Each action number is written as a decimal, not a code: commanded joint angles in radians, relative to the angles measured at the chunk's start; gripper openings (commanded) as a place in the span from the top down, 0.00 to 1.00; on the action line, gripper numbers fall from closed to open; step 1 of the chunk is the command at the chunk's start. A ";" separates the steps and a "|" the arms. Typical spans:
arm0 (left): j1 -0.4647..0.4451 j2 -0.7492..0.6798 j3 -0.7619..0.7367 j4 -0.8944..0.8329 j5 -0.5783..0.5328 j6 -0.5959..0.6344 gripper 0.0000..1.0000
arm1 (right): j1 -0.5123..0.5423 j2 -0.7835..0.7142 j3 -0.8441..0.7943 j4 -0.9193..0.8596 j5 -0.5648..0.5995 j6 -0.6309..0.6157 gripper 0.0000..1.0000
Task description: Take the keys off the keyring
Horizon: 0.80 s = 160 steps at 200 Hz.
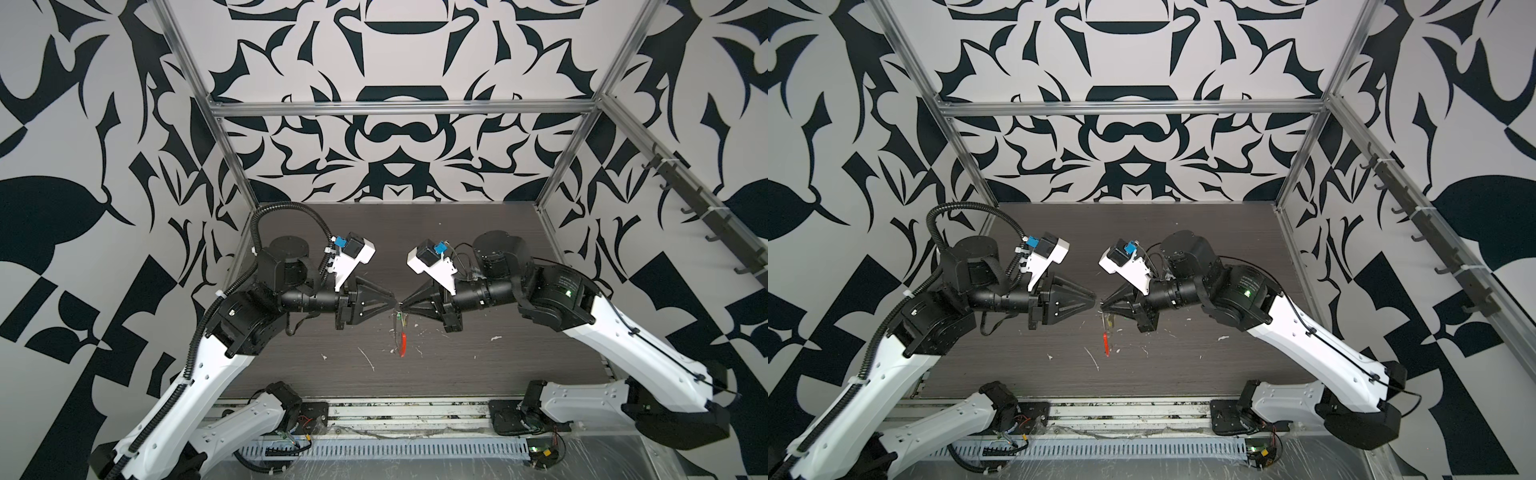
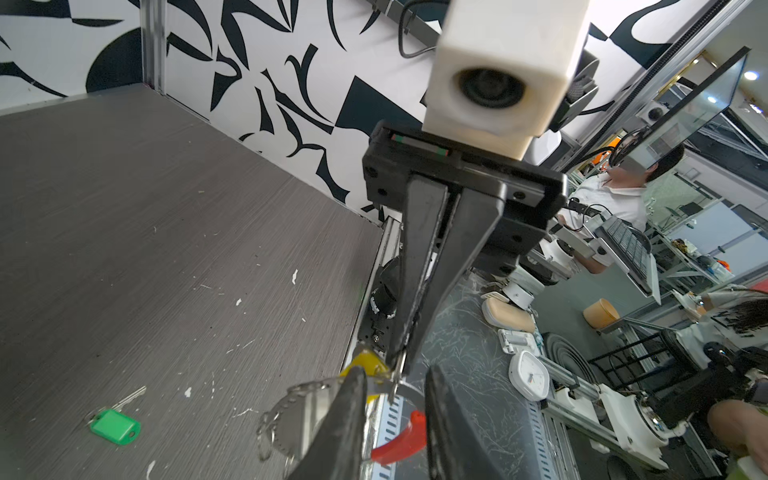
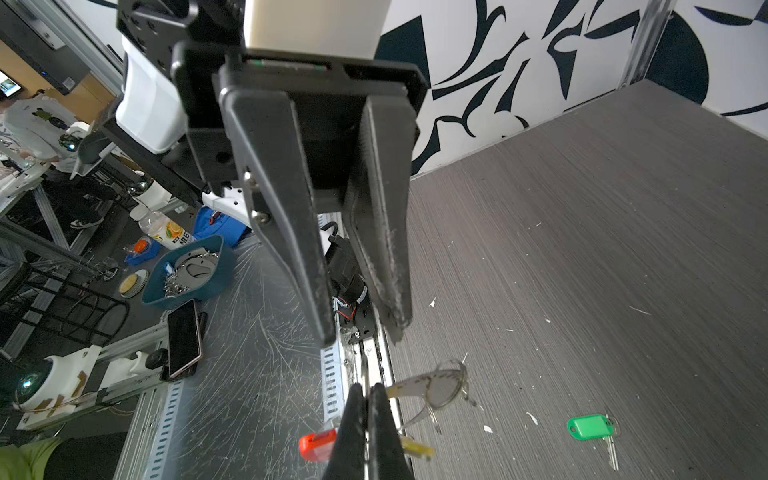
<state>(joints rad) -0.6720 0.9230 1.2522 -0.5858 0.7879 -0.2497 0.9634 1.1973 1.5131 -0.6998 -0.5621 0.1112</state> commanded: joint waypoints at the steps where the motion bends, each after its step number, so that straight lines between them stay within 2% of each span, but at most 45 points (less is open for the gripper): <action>1: -0.001 0.008 0.025 -0.050 0.044 0.030 0.74 | -0.006 -0.006 0.057 0.010 -0.021 -0.016 1.00; 37: -0.001 0.030 0.029 -0.050 0.059 0.028 0.75 | -0.006 0.008 0.077 0.005 -0.024 -0.018 1.00; 77: -0.001 0.041 0.036 -0.049 0.063 0.032 0.82 | -0.006 0.021 0.086 -0.004 -0.027 -0.018 1.00; 122: -0.003 0.045 0.029 -0.030 0.067 0.020 1.00 | -0.007 0.022 0.085 0.017 -0.030 -0.003 1.00; 160: -0.004 -0.004 -0.028 0.067 0.012 -0.007 1.00 | -0.007 0.008 0.064 0.076 -0.032 0.020 1.00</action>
<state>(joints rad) -0.6731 0.9539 1.2537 -0.5911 0.8303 -0.2363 0.9546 1.2293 1.5570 -0.7250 -0.5724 0.1162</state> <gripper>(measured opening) 0.046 0.043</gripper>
